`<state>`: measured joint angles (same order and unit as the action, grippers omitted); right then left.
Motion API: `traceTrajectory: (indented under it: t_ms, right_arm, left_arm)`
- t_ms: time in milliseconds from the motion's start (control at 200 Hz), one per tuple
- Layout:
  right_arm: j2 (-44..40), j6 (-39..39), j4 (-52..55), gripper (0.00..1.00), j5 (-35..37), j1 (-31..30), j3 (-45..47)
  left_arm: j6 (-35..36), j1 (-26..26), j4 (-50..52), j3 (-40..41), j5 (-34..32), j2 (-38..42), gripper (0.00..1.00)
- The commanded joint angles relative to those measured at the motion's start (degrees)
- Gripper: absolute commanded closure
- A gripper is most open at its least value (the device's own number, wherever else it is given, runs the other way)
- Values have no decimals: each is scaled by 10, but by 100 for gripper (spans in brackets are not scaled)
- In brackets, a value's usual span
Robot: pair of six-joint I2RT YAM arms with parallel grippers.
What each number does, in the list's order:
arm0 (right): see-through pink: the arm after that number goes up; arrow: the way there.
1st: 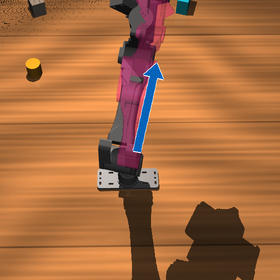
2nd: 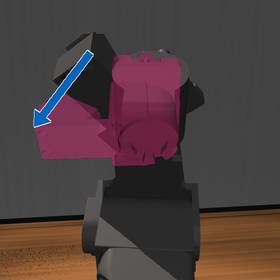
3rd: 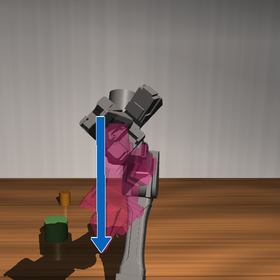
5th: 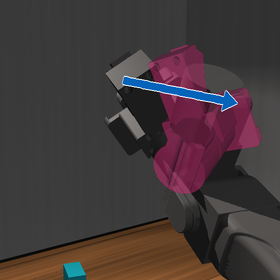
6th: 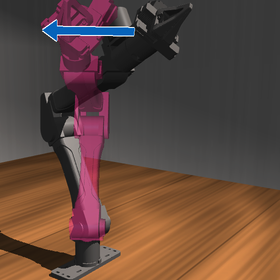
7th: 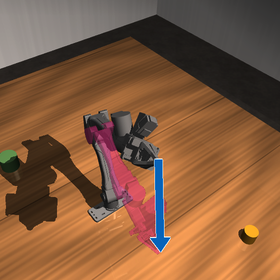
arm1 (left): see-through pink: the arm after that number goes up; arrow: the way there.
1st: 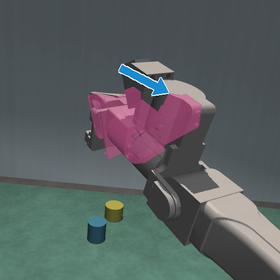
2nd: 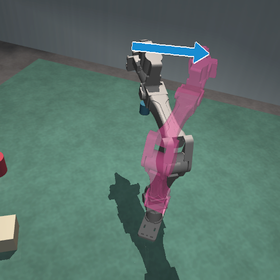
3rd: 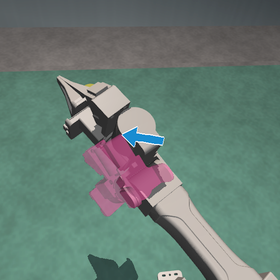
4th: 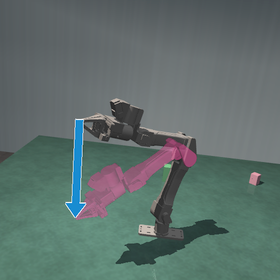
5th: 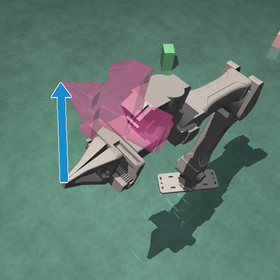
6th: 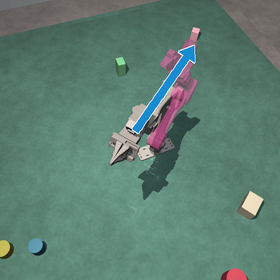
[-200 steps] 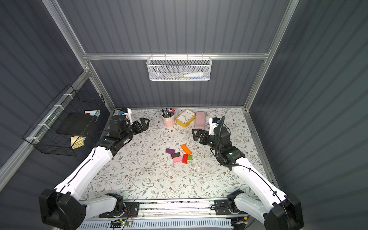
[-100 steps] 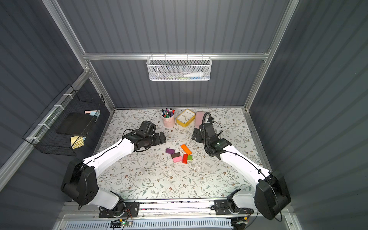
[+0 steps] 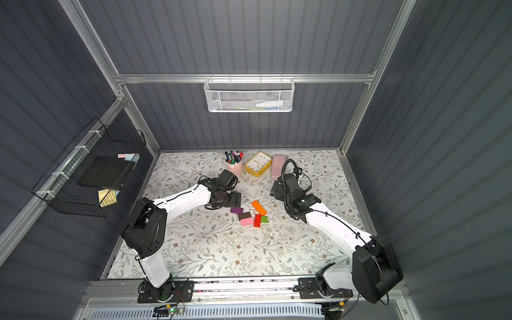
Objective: Assemble the number 6 with building blocks
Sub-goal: Pick up the building block from the center of the board.
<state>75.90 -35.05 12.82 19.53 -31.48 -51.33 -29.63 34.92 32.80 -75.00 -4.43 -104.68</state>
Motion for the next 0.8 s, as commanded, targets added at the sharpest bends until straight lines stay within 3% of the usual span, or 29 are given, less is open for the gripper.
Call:
traceTrajectory:
  t_ms: [0, 325, 795]
  right_arm:
    - [-9, -19, -1, 2, -1, 8, 13]
    - [-23, -35, 7, 2, -3, 40, 30]
    - [-24, -41, 3, 2, -12, 51, 44]
  left_arm:
    - [21, -1, 30, -14, -15, -14, 9]
    - [20, 17, 30, -48, 2, -70, 10]
    - [18, 43, 29, -54, 13, -90, 11]
